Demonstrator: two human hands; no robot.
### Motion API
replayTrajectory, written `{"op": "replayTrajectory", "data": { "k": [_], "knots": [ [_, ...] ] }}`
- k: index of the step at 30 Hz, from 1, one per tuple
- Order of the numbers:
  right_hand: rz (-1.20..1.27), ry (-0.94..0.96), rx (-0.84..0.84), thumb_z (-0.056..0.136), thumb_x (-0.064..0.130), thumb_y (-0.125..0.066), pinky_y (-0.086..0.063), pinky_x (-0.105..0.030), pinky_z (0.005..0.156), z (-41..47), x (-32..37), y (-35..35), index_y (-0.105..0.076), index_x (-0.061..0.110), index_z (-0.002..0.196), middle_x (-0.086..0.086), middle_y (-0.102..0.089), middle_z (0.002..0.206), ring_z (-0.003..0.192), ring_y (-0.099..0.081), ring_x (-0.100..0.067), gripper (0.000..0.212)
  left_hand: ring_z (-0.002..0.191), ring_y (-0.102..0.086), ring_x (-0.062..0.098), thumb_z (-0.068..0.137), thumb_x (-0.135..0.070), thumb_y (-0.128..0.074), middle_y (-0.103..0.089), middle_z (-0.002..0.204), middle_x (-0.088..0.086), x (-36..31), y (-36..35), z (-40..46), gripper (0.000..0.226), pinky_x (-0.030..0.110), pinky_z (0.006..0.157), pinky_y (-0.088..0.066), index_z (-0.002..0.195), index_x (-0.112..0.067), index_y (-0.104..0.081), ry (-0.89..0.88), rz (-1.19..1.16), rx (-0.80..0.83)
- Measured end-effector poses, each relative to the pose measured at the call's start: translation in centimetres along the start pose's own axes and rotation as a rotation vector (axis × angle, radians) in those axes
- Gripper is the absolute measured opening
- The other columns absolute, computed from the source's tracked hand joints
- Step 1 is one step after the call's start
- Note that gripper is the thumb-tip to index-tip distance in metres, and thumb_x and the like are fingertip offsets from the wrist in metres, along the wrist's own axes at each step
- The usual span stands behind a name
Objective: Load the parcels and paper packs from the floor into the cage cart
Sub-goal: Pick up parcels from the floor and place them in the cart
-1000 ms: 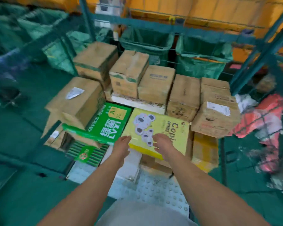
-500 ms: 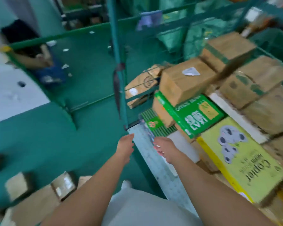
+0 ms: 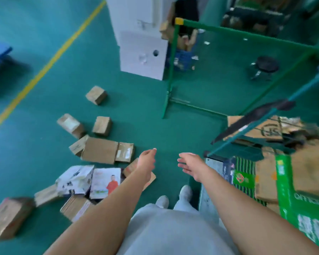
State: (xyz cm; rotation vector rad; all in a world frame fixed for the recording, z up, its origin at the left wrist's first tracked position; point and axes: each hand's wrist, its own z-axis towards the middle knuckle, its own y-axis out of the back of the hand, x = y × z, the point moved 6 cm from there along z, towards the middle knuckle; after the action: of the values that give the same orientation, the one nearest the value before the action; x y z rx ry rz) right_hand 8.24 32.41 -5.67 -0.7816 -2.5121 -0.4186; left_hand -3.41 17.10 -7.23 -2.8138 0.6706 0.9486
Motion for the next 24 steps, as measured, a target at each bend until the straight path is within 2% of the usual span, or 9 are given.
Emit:
{"op": "replayTrajectory", "data": {
  "k": [4, 6, 9, 12, 15, 18, 20, 22, 24],
  "knots": [
    [-0.143, -0.005, 0.119, 0.103, 0.028, -0.057, -0.047, -0.027, 0.072, 2.0, 2.5, -4.3, -0.061, 0.023, 0.105, -0.006, -0.069, 0.125, 0.095, -0.065, -0.018, 0.007, 0.086, -0.049, 0.020, 0.103, -0.035, -0.057, -0.050, 0.081, -0.003, 0.2, 3.8, 1.3, 0.014, 0.033, 0.080, -0.042, 0.092, -0.027, -0.058, 0.022, -0.119, -0.133],
    [-0.194, -0.001, 0.171, 0.104, 0.027, -0.056, -0.047, -0.029, 0.073, 2.9, 3.4, -5.8, -0.061, 0.020, 0.112, -0.006, -0.068, 0.123, 0.096, -0.065, -0.019, 0.012, 0.078, -0.051, 0.018, 0.102, -0.034, -0.058, -0.052, 0.080, -0.001, 0.4, 5.2, 1.5, 0.014, 0.031, 0.073, -0.043, 0.103, -0.021, -0.065, 0.036, -0.144, -0.194],
    [-0.294, -0.010, 0.284, 0.104, 0.027, -0.055, -0.047, -0.031, 0.079, 4.3, 5.2, -8.0, -0.060, 0.018, 0.119, -0.005, -0.067, 0.116, 0.095, -0.063, -0.019, 0.017, 0.072, -0.055, 0.017, 0.100, -0.033, -0.059, -0.058, 0.084, 0.002, 0.7, 6.3, 2.7, 0.034, 0.031, 0.066, -0.046, 0.123, -0.008, -0.065, 0.049, -0.226, -0.251],
    [-0.365, -0.012, 0.359, 0.105, 0.026, -0.054, -0.048, -0.033, 0.088, 5.9, 7.5, -9.1, -0.057, 0.016, 0.121, -0.005, -0.066, 0.118, 0.100, -0.063, -0.021, 0.019, 0.082, -0.059, 0.018, 0.101, -0.038, -0.060, -0.063, 0.090, 0.001, 0.6, 6.7, 2.5, 0.026, 0.032, 0.071, -0.049, 0.118, -0.019, -0.065, 0.094, -0.318, -0.367],
    [-0.426, -0.004, 0.399, 0.105, 0.025, -0.053, -0.049, -0.035, 0.092, 7.9, 9.9, -9.8, -0.058, 0.014, 0.126, -0.006, -0.066, 0.121, 0.105, -0.064, -0.022, 0.024, 0.106, -0.063, 0.019, 0.101, -0.038, -0.058, -0.065, 0.113, 0.003, 0.9, 6.5, 2.9, 0.024, 0.039, 0.091, -0.055, 0.119, -0.024, -0.062, 0.126, -0.377, -0.433],
    [-0.496, -0.029, 0.421, 0.106, 0.021, -0.051, -0.049, -0.040, 0.103, 8.8, 10.6, -10.4, -0.061, 0.014, 0.110, -0.011, -0.067, 0.126, 0.119, -0.064, -0.029, 0.013, 0.110, -0.059, 0.014, 0.104, -0.029, -0.052, -0.059, 0.126, 0.002, 1.6, 6.2, 3.1, 0.024, 0.041, 0.097, -0.053, 0.125, -0.019, -0.059, 0.141, -0.449, -0.441],
    [-0.558, -0.050, 0.437, 0.106, 0.019, -0.050, -0.048, -0.042, 0.108, 9.0, 10.3, -10.7, -0.061, 0.014, 0.106, -0.012, -0.065, 0.132, 0.127, -0.060, -0.031, 0.012, 0.109, -0.059, 0.015, 0.104, -0.034, -0.053, -0.060, 0.124, 0.001, 2.2, 5.8, 2.4, 0.023, 0.040, 0.099, -0.052, 0.123, -0.022, -0.059, 0.170, -0.521, -0.495],
    [-0.614, -0.067, 0.461, 0.106, 0.019, -0.049, -0.050, -0.041, 0.104, 9.4, 9.6, -11.1, -0.061, 0.011, 0.113, -0.012, -0.064, 0.133, 0.129, -0.059, -0.032, 0.016, 0.105, -0.059, 0.018, 0.105, -0.036, -0.055, -0.061, 0.111, 0.000, 3.2, 5.5, 1.6, 0.023, 0.040, 0.098, -0.050, 0.124, -0.023, -0.058, 0.194, -0.616, -0.555],
    [-0.666, -0.093, 0.487, 0.107, 0.021, -0.049, -0.053, -0.035, 0.088, 9.5, 8.7, -11.8, -0.060, 0.010, 0.122, -0.012, -0.065, 0.133, 0.125, -0.062, -0.029, 0.022, 0.101, -0.058, 0.017, 0.105, -0.035, -0.055, -0.060, 0.107, -0.001, 4.4, 5.3, 1.0, 0.023, 0.039, 0.097, -0.050, 0.125, -0.023, -0.057, 0.209, -0.684, -0.599]
  ]
}}
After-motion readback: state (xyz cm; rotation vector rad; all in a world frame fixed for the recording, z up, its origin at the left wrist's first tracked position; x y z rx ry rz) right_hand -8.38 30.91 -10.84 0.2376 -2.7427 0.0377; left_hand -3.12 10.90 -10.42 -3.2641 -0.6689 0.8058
